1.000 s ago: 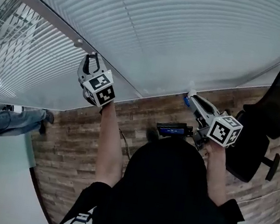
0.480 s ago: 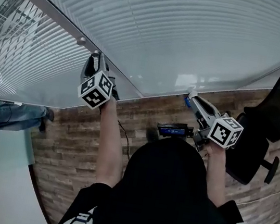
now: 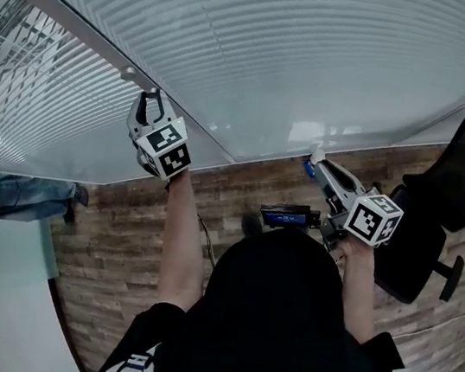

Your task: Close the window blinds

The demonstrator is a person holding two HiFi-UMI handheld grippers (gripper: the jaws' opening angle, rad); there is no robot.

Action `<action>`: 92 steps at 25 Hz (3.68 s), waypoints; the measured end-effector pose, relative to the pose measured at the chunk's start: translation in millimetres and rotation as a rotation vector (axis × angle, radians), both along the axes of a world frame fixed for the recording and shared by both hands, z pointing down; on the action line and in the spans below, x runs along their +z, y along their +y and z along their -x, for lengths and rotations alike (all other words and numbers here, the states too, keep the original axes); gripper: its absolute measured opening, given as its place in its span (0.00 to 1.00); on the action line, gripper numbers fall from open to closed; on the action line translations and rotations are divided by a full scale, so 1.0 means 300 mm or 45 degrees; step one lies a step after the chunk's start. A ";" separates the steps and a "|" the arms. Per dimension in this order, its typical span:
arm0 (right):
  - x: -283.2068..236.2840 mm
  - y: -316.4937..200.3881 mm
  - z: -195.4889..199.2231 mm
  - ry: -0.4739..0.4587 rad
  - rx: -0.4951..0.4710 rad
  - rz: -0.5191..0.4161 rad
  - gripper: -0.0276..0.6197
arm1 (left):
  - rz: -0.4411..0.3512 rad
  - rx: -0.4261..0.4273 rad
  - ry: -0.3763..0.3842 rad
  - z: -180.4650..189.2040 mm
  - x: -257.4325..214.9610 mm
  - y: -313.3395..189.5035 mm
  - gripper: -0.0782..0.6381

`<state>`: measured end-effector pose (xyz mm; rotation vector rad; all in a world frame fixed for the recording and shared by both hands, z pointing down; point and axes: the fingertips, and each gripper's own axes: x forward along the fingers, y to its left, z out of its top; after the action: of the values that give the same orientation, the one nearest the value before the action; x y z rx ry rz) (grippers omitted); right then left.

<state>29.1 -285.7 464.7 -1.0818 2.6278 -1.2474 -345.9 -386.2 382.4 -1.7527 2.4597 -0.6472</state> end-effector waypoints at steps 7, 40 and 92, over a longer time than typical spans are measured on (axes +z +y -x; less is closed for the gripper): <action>-0.002 0.004 0.012 -0.007 -0.019 -0.006 0.16 | 0.093 0.000 -0.289 -0.021 0.008 -0.002 0.30; 0.008 0.006 0.024 -0.008 -0.039 -0.006 0.16 | -0.168 0.076 0.524 -0.023 0.033 0.035 0.34; 0.028 0.036 -0.099 -0.074 -0.033 0.028 0.16 | -0.093 0.044 0.467 -0.037 0.040 0.086 0.30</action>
<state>58.9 -274.9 473.1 -1.0018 2.6000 -1.2955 -334.8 -360.5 394.5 -2.0354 2.6268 -0.2444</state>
